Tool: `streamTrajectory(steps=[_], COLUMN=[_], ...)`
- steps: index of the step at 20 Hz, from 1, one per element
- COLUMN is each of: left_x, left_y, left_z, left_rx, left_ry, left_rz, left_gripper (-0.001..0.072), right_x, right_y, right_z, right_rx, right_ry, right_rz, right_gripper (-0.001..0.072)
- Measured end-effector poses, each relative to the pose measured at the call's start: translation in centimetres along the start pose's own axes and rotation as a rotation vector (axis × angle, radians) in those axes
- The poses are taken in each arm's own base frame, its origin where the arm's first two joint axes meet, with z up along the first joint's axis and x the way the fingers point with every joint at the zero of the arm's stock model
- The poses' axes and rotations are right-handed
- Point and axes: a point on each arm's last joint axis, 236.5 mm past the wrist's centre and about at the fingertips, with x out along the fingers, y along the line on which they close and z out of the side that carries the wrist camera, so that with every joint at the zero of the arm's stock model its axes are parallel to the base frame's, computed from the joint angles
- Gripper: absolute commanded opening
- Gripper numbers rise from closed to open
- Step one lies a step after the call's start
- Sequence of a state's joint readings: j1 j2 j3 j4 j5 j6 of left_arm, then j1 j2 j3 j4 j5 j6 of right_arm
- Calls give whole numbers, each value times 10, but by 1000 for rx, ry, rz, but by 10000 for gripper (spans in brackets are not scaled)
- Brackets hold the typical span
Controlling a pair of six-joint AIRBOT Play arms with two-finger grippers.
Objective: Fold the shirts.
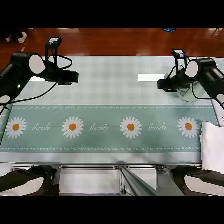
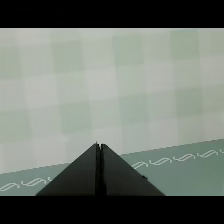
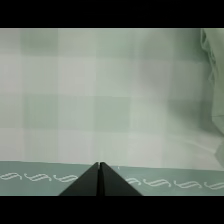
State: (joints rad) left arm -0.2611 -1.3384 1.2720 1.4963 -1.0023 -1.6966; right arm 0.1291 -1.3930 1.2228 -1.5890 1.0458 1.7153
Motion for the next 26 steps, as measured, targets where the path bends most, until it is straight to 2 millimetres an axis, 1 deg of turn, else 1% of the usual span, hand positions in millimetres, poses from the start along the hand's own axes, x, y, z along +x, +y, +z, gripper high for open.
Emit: streamTrajectory(steps=[17, 21, 22, 23, 24, 25, 26], left_x=[0, 0, 1, 1, 2, 4, 5], left_y=[0, 0, 0, 0, 0, 0, 1], left_z=[0, 0, 0, -1, -1, -1, -2], left_rx=[0, 0, 0, 0, -1, -12, -31], left_ry=[0, 0, 2, 4, 6, 8, 13], left_rz=[0, 0, 0, 1, 1, 1, 3], left_gripper=[22, 22, 43, 235, 512, 511, 511], right_x=[0, 0, 0, 0, 0, -1, -4], right_y=[0, 1, 1, 1, 2, 4, 7], right_z=[0, 6, 8, 10, 11, 14, 19], right_rx=[0, 0, 0, 1, 4, 8, 10], right_ry=[0, -26, -32, -41, -48, -58, -75], right_rz=[0, 4, 5, 6, 10, 18, 31], right_gripper=[31, 31, 37, 143, 359, 412, 412])
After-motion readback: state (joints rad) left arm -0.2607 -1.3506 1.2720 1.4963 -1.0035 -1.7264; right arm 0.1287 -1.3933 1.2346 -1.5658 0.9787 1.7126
